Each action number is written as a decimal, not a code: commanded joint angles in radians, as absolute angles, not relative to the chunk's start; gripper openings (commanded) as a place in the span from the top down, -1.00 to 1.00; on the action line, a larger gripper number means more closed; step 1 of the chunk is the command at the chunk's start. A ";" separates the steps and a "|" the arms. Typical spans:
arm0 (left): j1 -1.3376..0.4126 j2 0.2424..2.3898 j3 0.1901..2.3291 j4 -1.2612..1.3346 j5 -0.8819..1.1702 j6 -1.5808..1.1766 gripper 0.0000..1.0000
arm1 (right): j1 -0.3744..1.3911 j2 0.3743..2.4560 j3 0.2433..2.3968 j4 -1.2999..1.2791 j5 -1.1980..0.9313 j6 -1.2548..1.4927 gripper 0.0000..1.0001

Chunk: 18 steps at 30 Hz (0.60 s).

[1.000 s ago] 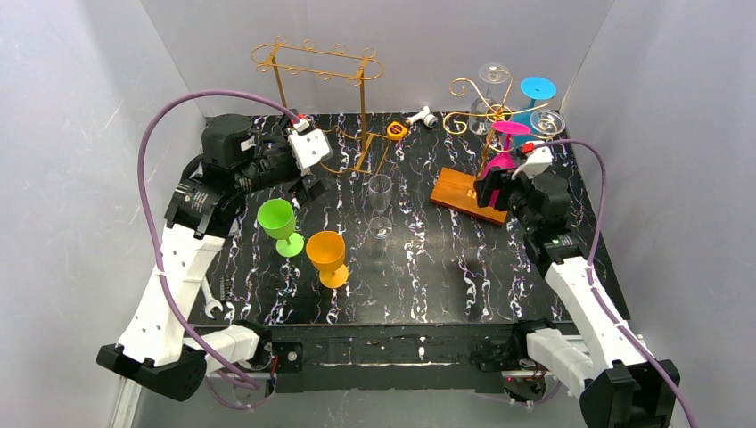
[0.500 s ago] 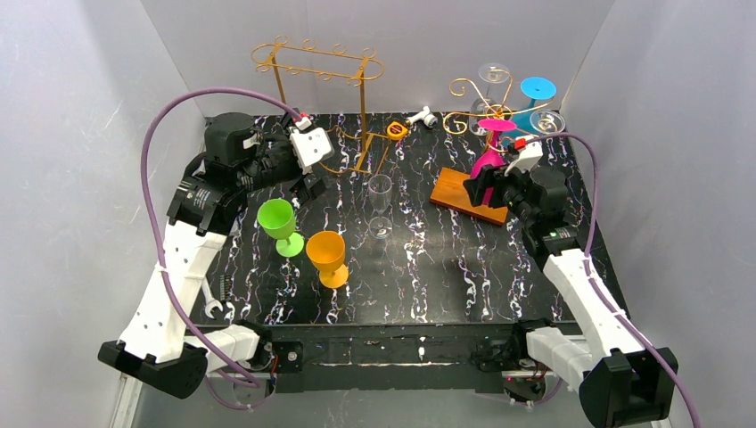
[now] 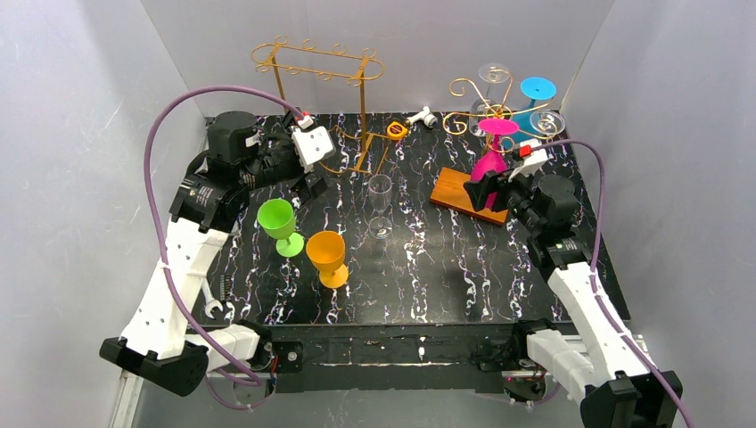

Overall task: Place the wine glass upside down on the wine glass rack
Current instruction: Turn the wine glass upside down at the wine rack.

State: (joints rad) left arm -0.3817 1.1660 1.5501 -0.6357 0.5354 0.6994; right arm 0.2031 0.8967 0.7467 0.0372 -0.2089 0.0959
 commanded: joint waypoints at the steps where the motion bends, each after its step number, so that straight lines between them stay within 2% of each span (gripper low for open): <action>1: -0.384 1.163 1.578 -0.626 0.540 0.696 -0.97 | 0.199 0.840 0.712 0.110 -0.198 0.070 0.11; 11: -0.384 1.161 1.572 -0.621 0.522 0.698 -0.97 | 0.199 0.789 0.653 0.142 -0.103 0.107 0.10; 18: -0.384 1.162 1.561 -0.618 0.506 0.689 -0.97 | 0.199 0.757 0.614 0.161 -0.006 0.142 -0.16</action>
State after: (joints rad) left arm -0.3820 1.1690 1.5505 -0.6289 0.5144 0.6949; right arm 0.2024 0.7822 0.6247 0.0799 -0.0727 0.1154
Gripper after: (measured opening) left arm 0.982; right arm 0.819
